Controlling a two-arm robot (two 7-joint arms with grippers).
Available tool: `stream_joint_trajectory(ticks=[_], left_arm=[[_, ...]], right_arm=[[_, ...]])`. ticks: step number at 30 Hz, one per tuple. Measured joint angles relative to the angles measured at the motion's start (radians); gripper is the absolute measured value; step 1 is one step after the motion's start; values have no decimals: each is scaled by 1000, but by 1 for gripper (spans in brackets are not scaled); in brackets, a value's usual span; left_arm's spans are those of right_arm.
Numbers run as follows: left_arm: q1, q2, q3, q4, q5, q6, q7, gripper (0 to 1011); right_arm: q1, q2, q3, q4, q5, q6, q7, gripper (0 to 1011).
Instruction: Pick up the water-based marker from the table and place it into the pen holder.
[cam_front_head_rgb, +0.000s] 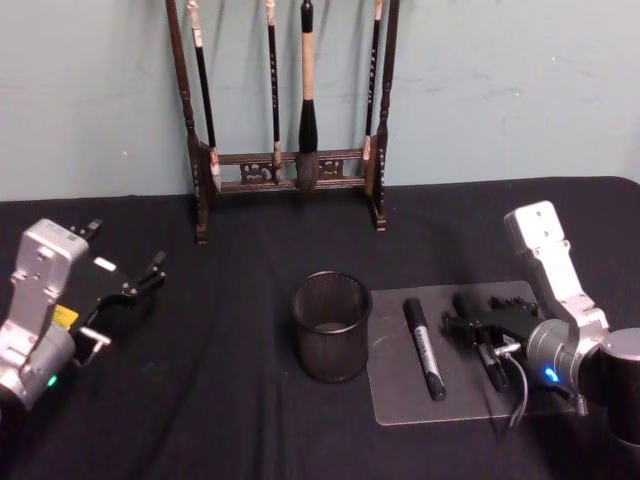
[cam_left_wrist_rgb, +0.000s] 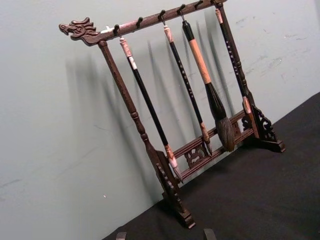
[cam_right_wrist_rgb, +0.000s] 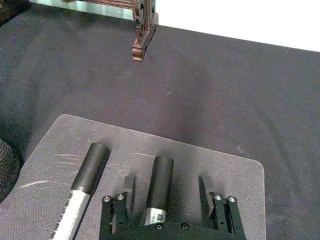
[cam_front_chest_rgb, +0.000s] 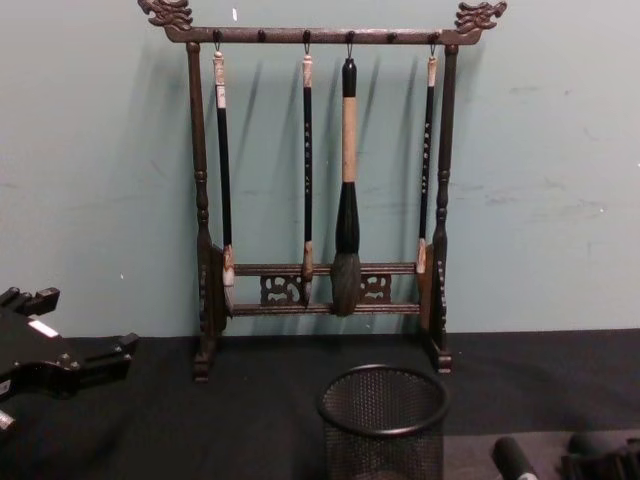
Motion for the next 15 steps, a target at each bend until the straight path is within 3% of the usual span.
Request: stream_joint_trajectory(ticks=[6,11,13,15], left_arm=[[0,0,0,0,0,0,0,1001],[0,0,0,0,0,0,0,1001],[0,0,0,0,0,0,0,1001],[0,0,0,0,0,0,0,1001]], right_arm=[[0,0,0,0,1,0,0,579],[0,0,0,0,1,0,0,447],[0,0,0,0,1,0,0,281],[0,0,0,0,1,0,0,264]])
